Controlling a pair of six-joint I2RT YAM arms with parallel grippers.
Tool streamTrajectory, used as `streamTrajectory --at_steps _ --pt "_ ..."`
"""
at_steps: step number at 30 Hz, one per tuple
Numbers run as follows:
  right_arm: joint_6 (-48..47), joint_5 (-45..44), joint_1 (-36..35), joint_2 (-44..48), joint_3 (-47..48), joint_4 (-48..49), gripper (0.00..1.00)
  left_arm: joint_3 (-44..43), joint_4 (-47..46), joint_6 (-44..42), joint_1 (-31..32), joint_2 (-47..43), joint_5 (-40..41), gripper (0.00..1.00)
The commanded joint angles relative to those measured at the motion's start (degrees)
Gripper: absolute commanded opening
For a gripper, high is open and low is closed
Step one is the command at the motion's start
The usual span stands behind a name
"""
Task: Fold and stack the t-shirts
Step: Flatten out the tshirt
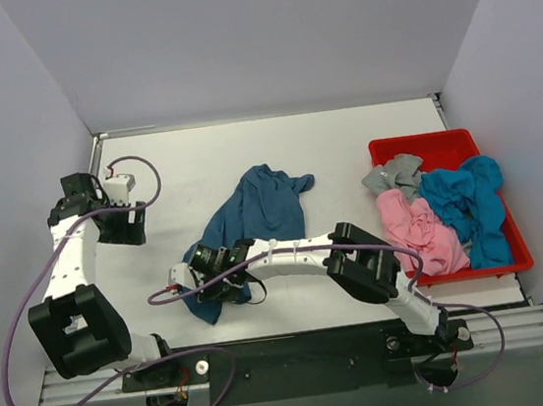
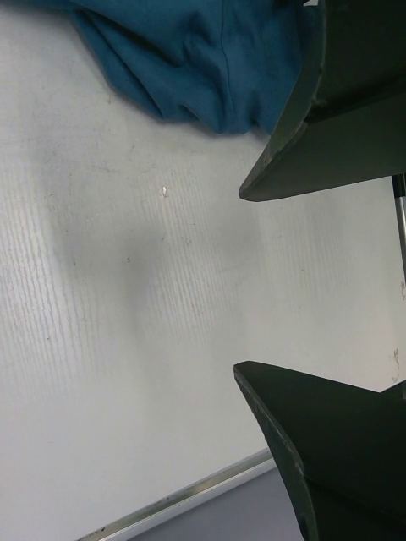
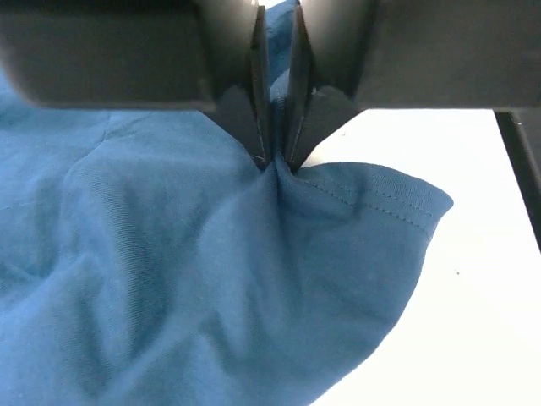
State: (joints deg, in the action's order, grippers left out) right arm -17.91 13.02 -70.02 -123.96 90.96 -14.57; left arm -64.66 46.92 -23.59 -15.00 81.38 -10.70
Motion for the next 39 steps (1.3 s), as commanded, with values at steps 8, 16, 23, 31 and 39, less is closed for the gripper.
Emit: streamTrajectory --at_steps 8,16,23,31,39 --pt "16.3 6.7 5.7 4.1 24.8 -10.2 0.00 -13.5 2.3 -2.8 0.3 -2.1 -2.7 0.88" --pt "35.8 -2.3 25.3 25.0 20.3 -8.1 0.00 -26.2 1.8 -4.6 7.1 -1.4 0.9 0.88" --pt "47.3 -0.8 47.1 43.4 -10.0 -1.4 0.00 -24.0 -1.2 -4.7 30.8 2.2 9.1 0.89" --pt "47.7 2.5 57.0 49.6 -26.8 0.9 0.00 -12.7 -9.0 -3.7 47.5 12.2 6.8 0.91" --pt "44.4 3.8 59.0 50.7 -28.4 0.0 0.00 -7.7 -7.8 -7.8 50.1 18.4 -2.0 0.93"
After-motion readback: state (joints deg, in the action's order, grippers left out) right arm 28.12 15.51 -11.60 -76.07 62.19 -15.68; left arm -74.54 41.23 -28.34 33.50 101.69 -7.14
